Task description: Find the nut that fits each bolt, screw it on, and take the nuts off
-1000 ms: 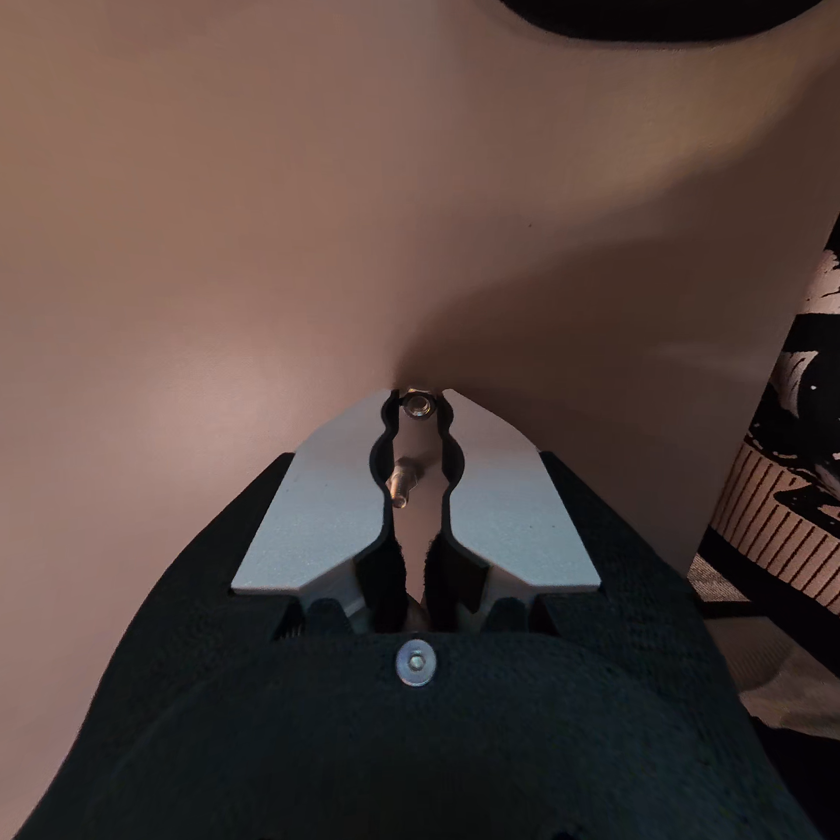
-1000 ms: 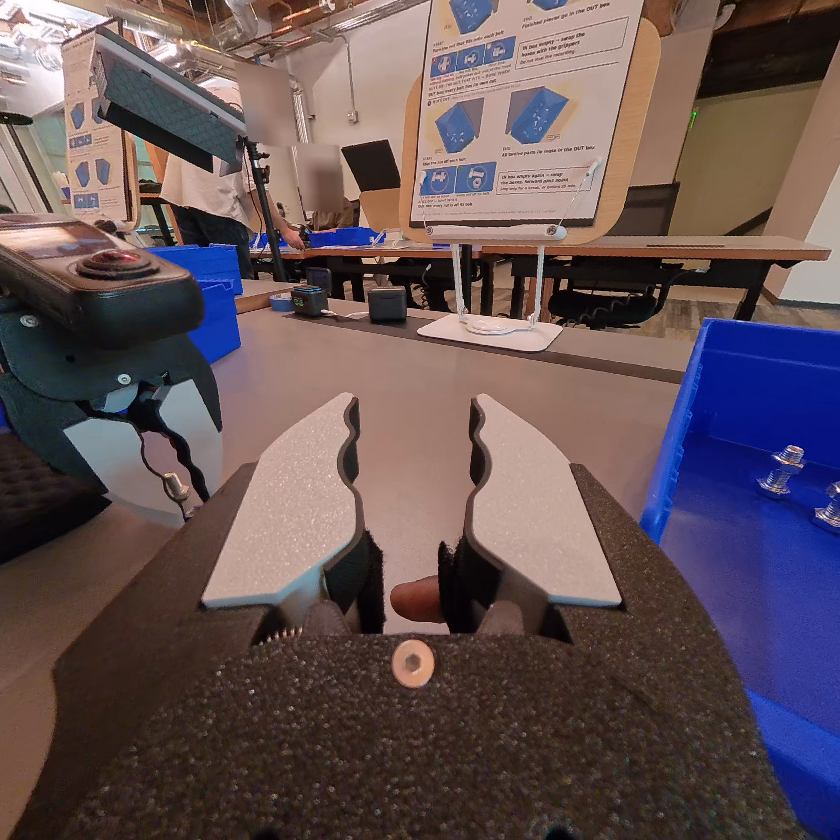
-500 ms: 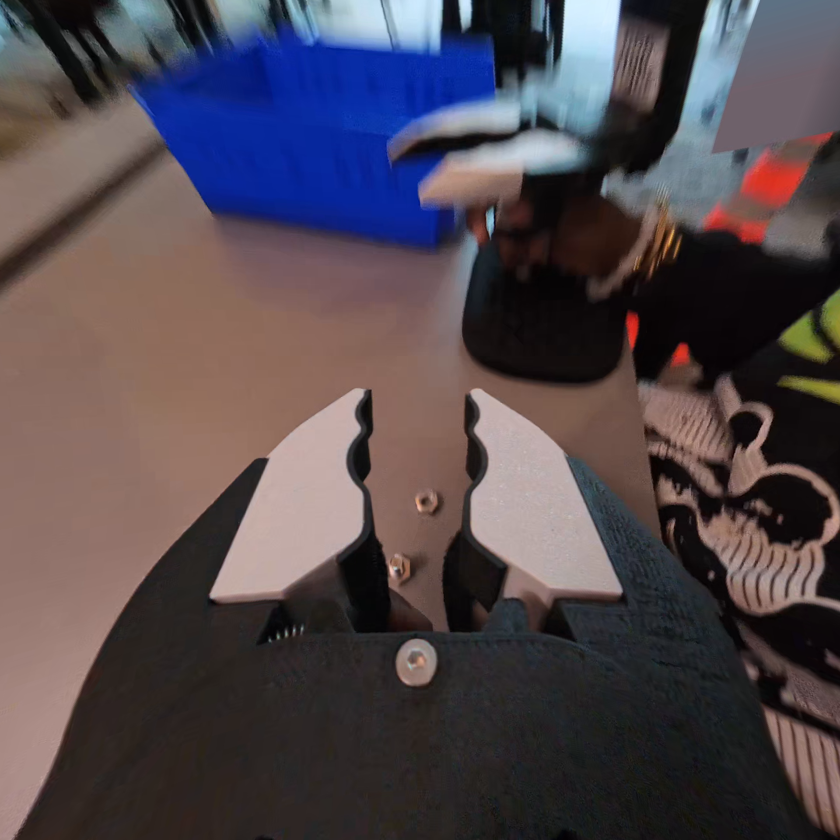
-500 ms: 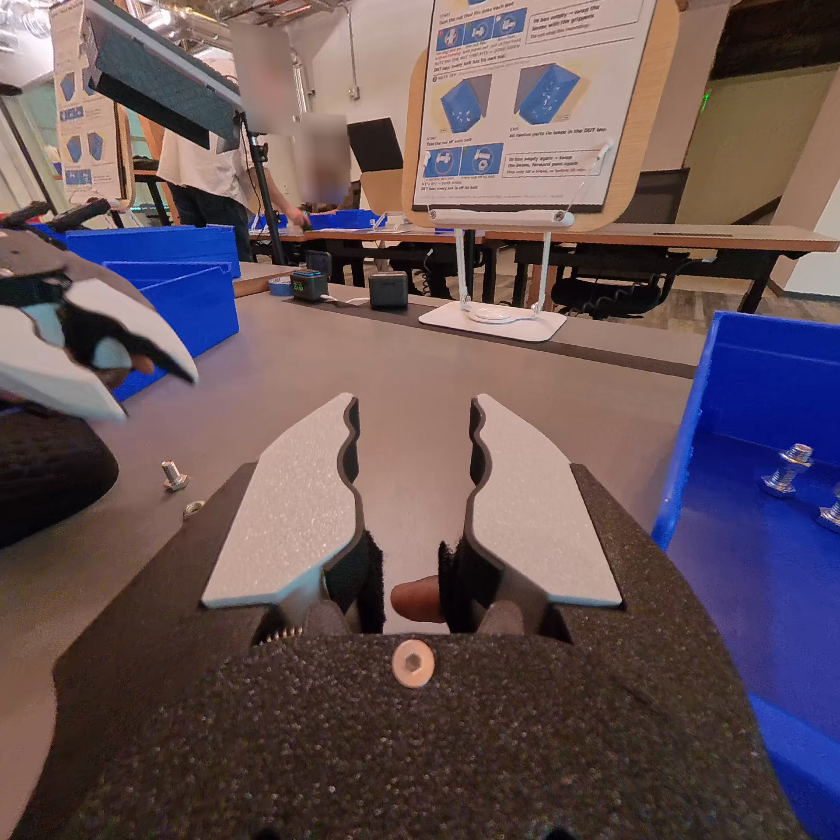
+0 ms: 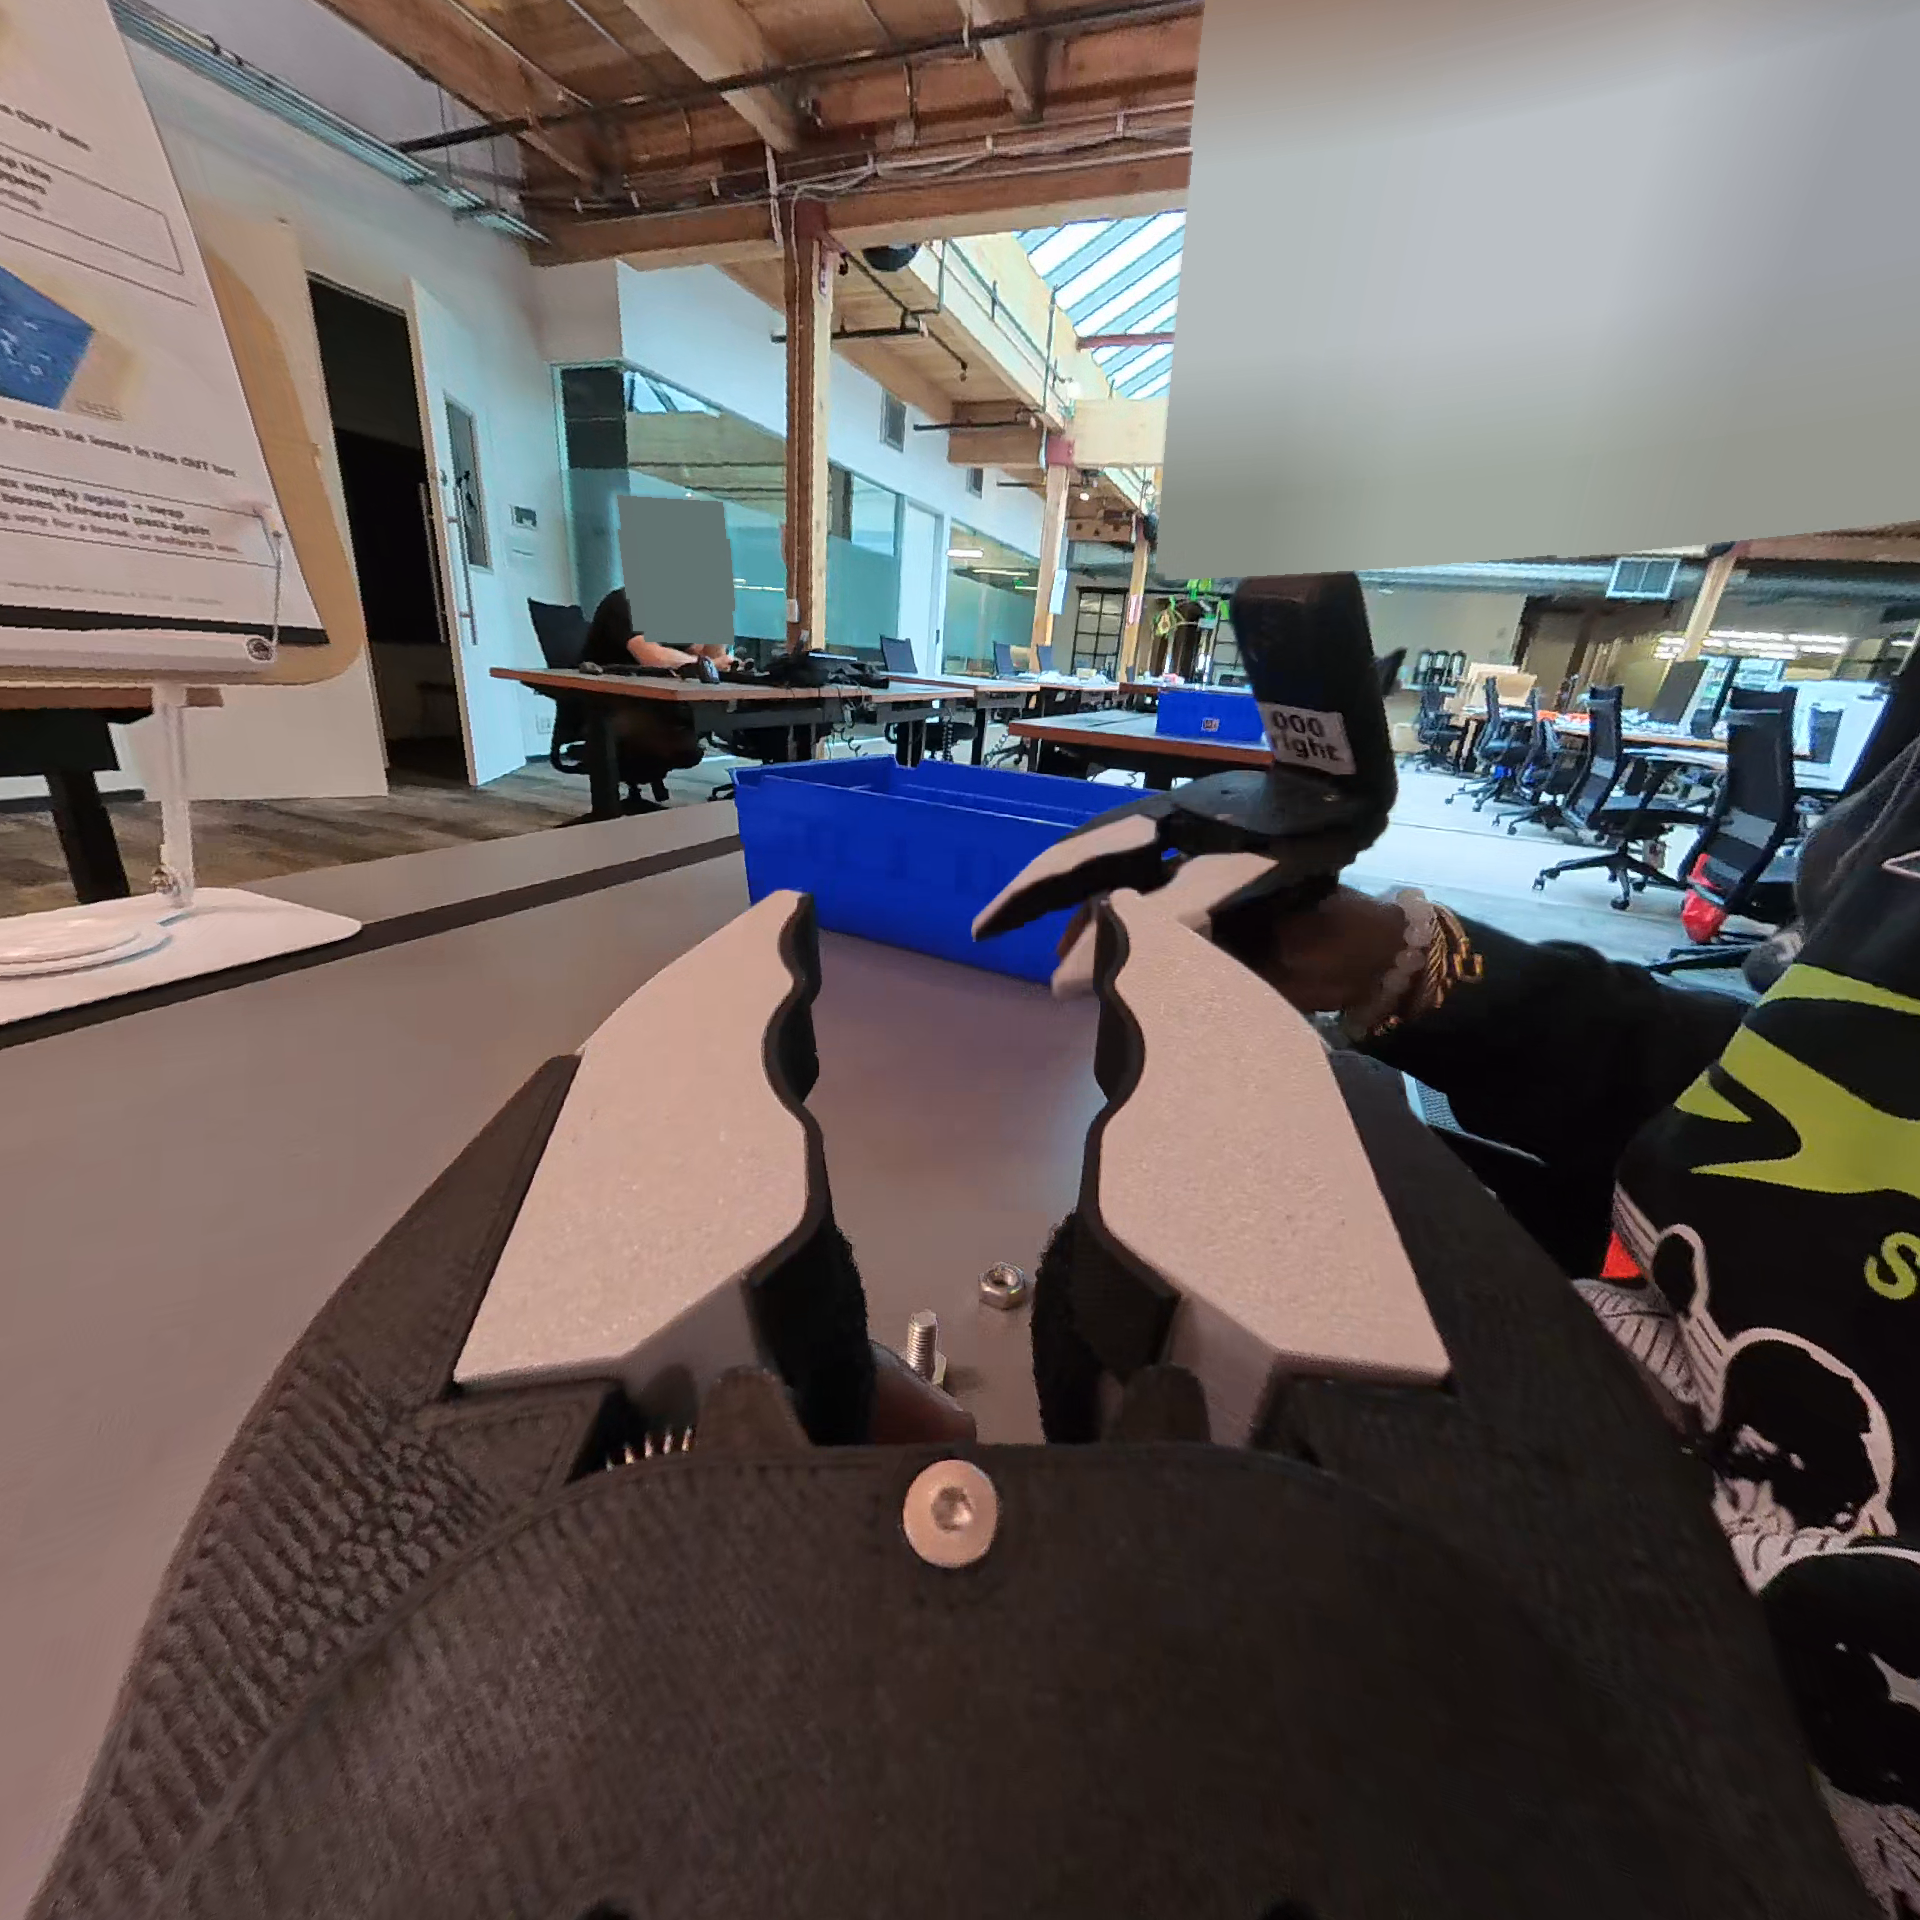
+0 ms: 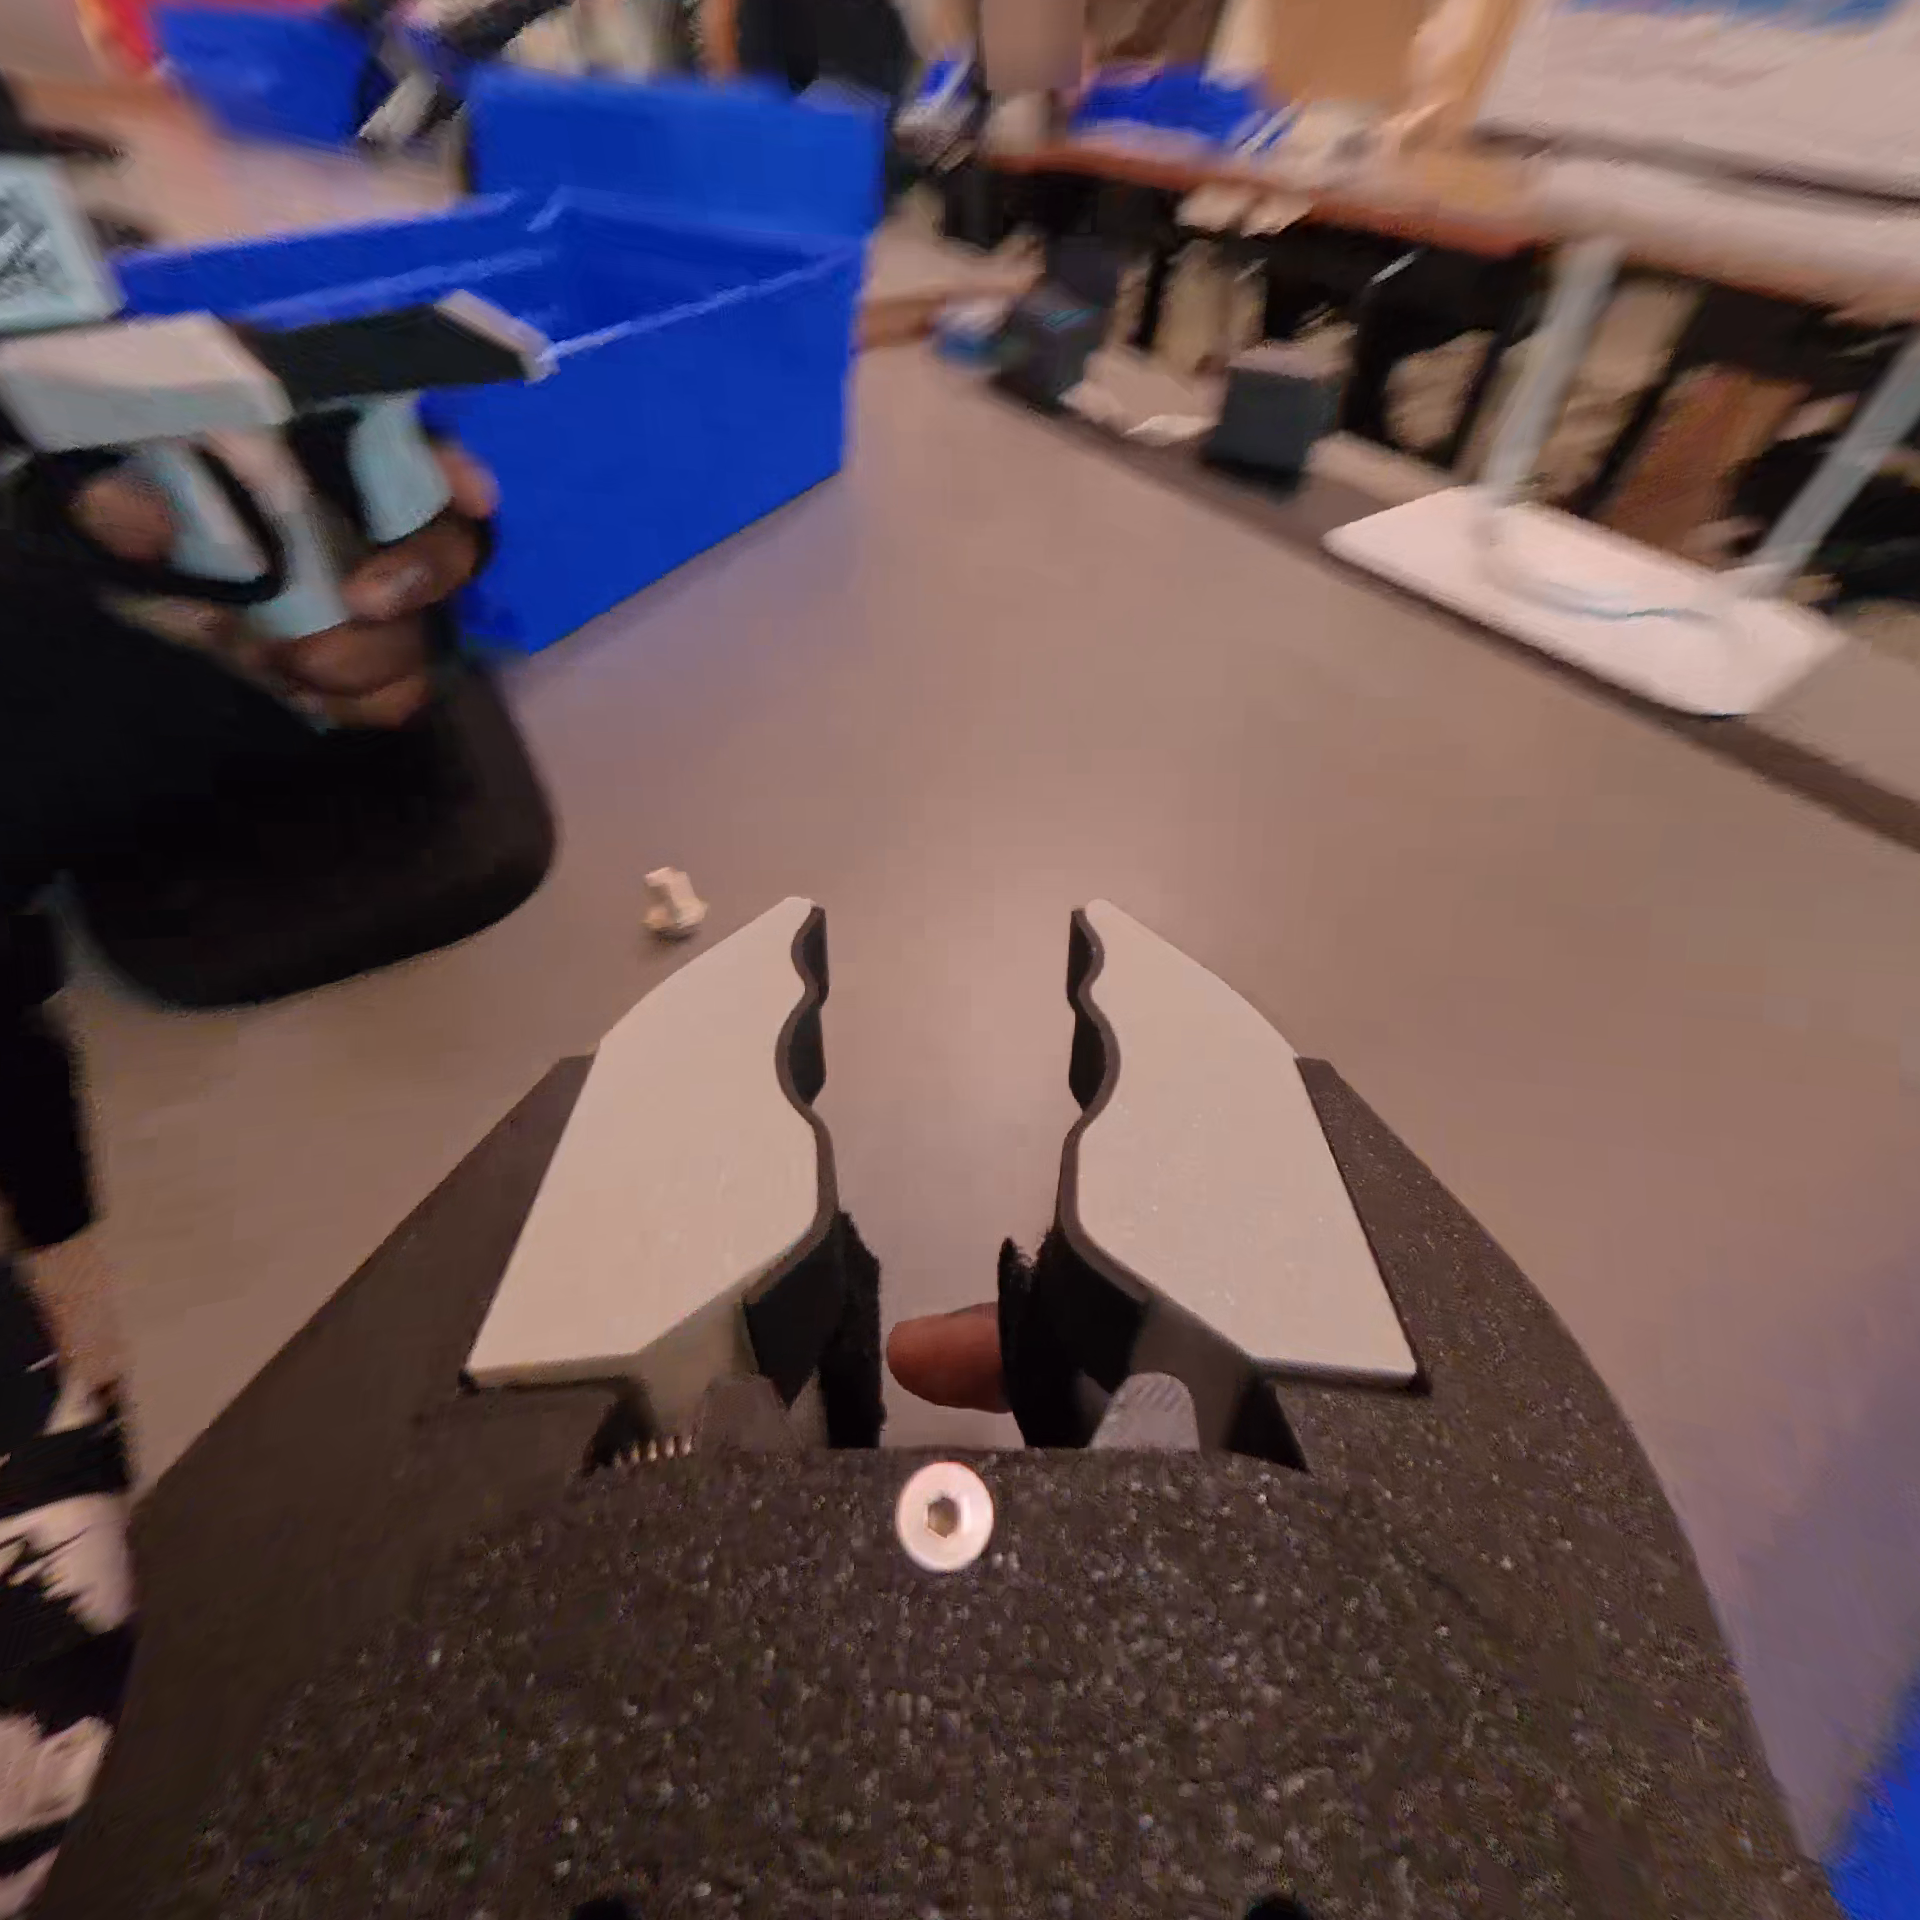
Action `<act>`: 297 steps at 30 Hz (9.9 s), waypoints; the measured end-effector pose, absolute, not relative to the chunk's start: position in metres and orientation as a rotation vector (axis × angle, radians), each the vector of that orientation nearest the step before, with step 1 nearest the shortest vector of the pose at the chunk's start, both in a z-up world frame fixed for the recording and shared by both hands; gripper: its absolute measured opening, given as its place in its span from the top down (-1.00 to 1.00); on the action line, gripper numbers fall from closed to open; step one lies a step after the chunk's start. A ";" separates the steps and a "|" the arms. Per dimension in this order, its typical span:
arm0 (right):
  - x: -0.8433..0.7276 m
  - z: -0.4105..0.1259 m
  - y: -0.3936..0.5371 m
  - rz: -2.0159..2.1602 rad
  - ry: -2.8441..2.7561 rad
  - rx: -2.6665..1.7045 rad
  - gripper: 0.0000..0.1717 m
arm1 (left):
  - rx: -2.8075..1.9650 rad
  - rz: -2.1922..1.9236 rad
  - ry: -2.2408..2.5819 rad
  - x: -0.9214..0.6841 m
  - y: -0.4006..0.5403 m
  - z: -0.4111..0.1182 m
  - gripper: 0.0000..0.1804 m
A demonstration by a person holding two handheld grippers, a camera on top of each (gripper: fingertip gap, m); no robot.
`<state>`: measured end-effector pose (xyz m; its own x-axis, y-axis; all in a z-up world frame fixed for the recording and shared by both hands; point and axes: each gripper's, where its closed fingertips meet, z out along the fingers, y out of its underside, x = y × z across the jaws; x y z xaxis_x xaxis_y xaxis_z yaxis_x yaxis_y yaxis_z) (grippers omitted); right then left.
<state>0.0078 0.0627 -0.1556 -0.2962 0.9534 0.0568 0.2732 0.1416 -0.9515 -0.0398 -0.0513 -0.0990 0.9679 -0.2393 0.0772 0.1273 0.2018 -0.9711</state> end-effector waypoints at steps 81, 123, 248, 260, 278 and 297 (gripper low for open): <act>-0.005 -0.237 -0.002 0.704 -2.965 -0.353 0.73 | -1.564 -0.194 0.137 -0.022 -0.030 -0.128 0.84; 0.046 -0.104 -0.061 0.893 -3.016 0.579 0.83 | -1.537 -0.762 0.685 0.066 -0.048 -0.134 0.84; -0.004 -0.109 -0.045 1.814 -1.655 -0.974 0.44 | -1.662 -0.196 0.155 0.000 -0.008 -0.141 0.84; 0.004 -0.105 -0.030 1.828 -1.596 -0.981 0.60 | -1.658 -0.192 0.155 0.000 -0.008 -0.140 0.84; -0.013 -0.112 -0.051 1.808 -1.681 -0.956 0.45 | -1.664 -0.188 0.156 0.000 -0.008 -0.141 0.84; -0.004 -0.112 -0.036 1.795 -1.638 -0.978 0.44 | -1.664 -0.191 0.156 0.001 -0.008 -0.141 0.84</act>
<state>-0.0044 -0.0357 -0.1116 -0.6065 0.7777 -0.1654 0.0935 -0.1368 -0.9862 0.0007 -0.0080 -0.1413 0.9761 -0.2147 0.0327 0.0109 -0.1020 -0.9947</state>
